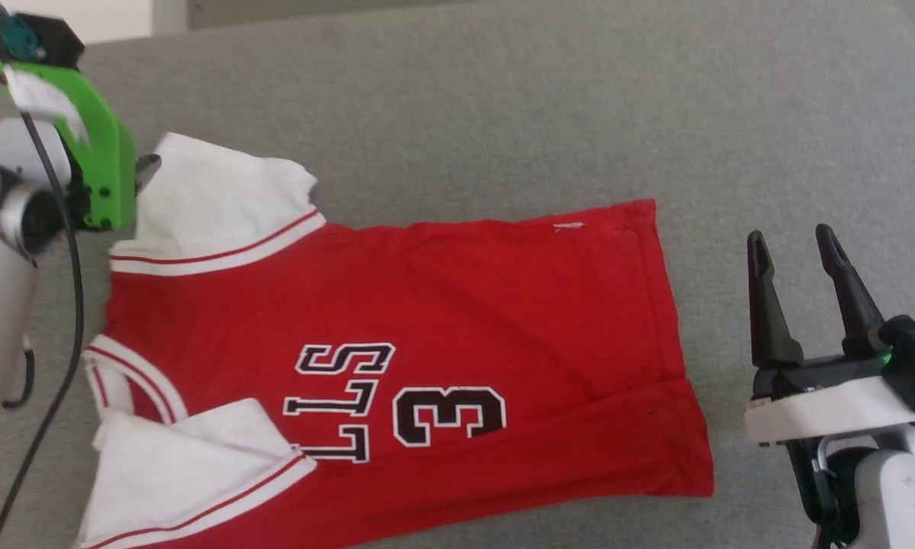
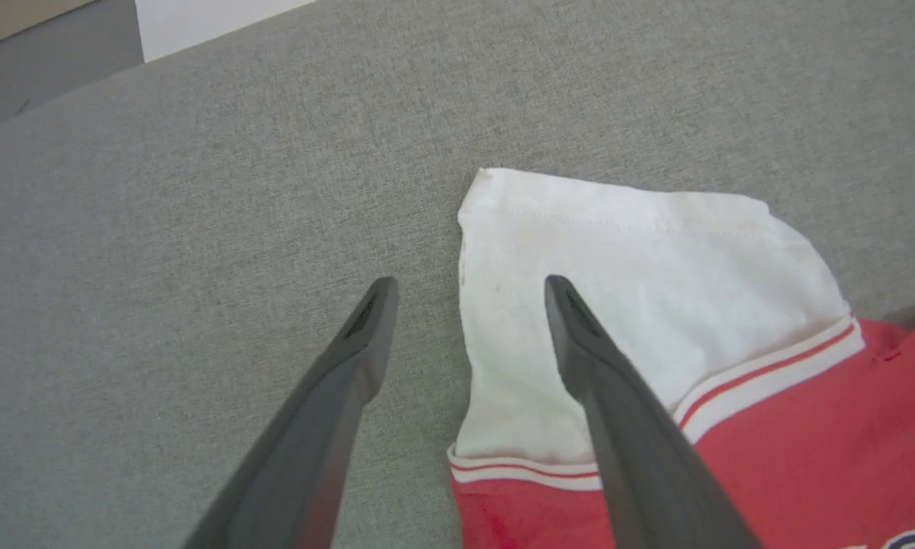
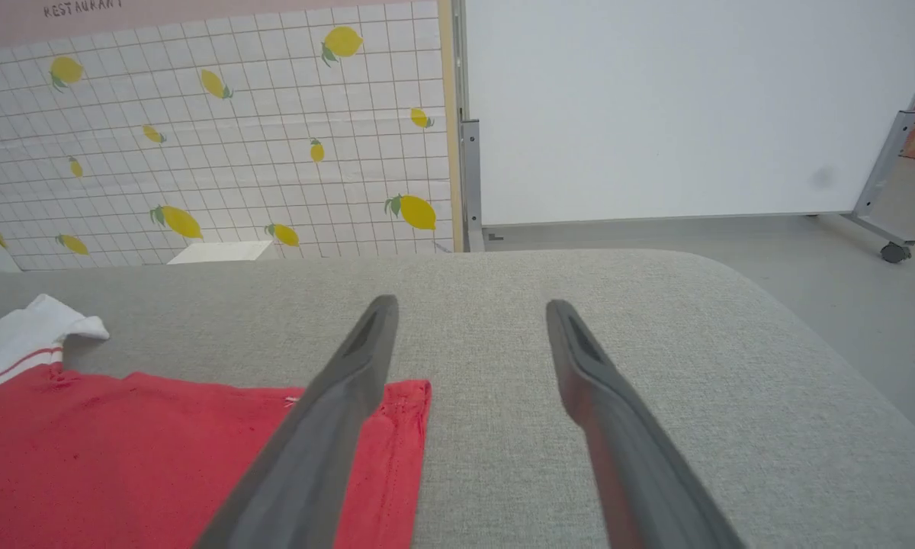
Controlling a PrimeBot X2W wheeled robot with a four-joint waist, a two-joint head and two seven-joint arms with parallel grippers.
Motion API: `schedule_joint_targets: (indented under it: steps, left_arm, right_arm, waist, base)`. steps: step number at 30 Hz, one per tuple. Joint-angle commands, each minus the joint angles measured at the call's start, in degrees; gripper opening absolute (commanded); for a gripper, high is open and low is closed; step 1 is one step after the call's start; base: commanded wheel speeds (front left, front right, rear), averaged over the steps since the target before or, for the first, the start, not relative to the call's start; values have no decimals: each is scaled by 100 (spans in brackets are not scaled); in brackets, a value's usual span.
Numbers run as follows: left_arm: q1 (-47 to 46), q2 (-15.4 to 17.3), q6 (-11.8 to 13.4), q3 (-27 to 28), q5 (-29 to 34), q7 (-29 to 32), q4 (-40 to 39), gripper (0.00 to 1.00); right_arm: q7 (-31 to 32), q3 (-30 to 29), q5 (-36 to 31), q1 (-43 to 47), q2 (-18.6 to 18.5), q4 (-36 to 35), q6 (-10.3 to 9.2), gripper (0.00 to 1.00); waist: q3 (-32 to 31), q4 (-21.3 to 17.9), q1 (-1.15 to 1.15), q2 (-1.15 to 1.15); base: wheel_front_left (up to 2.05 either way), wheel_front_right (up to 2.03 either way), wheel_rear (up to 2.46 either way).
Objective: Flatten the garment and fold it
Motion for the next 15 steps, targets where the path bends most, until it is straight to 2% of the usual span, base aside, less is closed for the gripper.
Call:
schedule_joint_targets:
  steps: [1,6,15]
  left_arm:
    - [-208,-19,-30,-14,-68,180,85,100]
    - [-679,10,-34,-86,-162,683,401,100]
    - [-983,66,-13,-374,68,1001,884,100]
  right_arm:
    - [-59,13,-31,-118,10,27,-9,100]
    - [-97,91,8,-281,12,168,-9,100]
    - [-205,211,43,-497,13,369,-9,100]
  waist:
    - [362,-266,0,0]
    - [639,-385,0,0]
    - [922,-535,0,0]
  base:
    - [0,0,0]
    - [0,0,0]
    - [0,0,0]
